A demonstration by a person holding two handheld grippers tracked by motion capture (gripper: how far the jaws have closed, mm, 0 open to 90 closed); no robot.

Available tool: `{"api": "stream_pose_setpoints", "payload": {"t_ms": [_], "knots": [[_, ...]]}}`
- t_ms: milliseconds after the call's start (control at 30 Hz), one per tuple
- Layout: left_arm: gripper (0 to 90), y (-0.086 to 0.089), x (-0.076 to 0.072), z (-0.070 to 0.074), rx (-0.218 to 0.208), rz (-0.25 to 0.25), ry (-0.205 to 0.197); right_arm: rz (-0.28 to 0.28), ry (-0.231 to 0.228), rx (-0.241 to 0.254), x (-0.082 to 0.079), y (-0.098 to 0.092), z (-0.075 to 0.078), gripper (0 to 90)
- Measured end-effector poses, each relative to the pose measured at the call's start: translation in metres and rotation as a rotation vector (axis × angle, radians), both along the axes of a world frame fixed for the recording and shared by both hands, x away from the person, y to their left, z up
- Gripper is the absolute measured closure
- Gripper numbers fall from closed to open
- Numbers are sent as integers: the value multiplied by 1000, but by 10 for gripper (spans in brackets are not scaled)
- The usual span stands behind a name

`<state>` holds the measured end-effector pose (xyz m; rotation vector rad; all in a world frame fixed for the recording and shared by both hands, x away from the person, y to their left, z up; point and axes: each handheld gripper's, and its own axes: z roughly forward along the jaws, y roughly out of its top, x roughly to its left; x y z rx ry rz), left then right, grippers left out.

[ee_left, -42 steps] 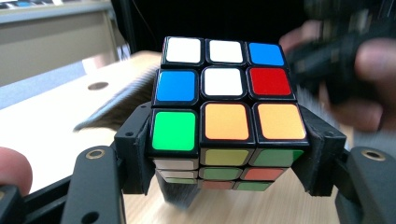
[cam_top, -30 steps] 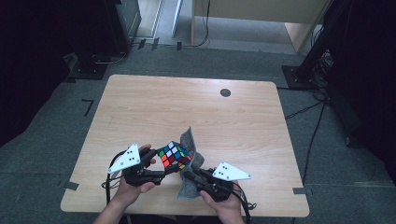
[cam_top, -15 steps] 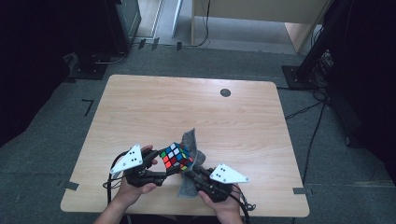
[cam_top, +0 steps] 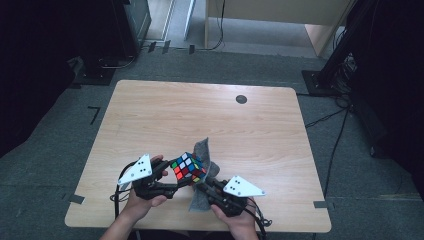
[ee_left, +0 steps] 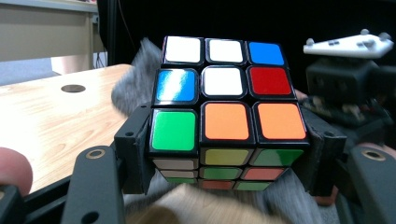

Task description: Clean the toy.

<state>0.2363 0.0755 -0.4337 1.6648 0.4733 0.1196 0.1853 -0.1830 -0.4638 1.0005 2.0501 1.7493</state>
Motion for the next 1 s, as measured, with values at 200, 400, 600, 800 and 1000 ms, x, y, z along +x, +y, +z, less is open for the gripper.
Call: {"api": "stream_pose_setpoints", "payload": {"t_ms": [200,400,600,800,1000], "knots": [[341,4,1,2,-8,17,-5,63,-2,-54,-5,18,-4,746],[341,2,1,0,1,13,5,-81,20,67,3,-11,2,748],[341,2,1,0,6,19,-1,62,6,-56,-4,12,-5,735],[341,12,5,2,-2,56,12,-132,9,-126,8,-15,1,717],[340,10,8,-1,11,74,25,-375,42,-236,27,-59,-9,713]]}}
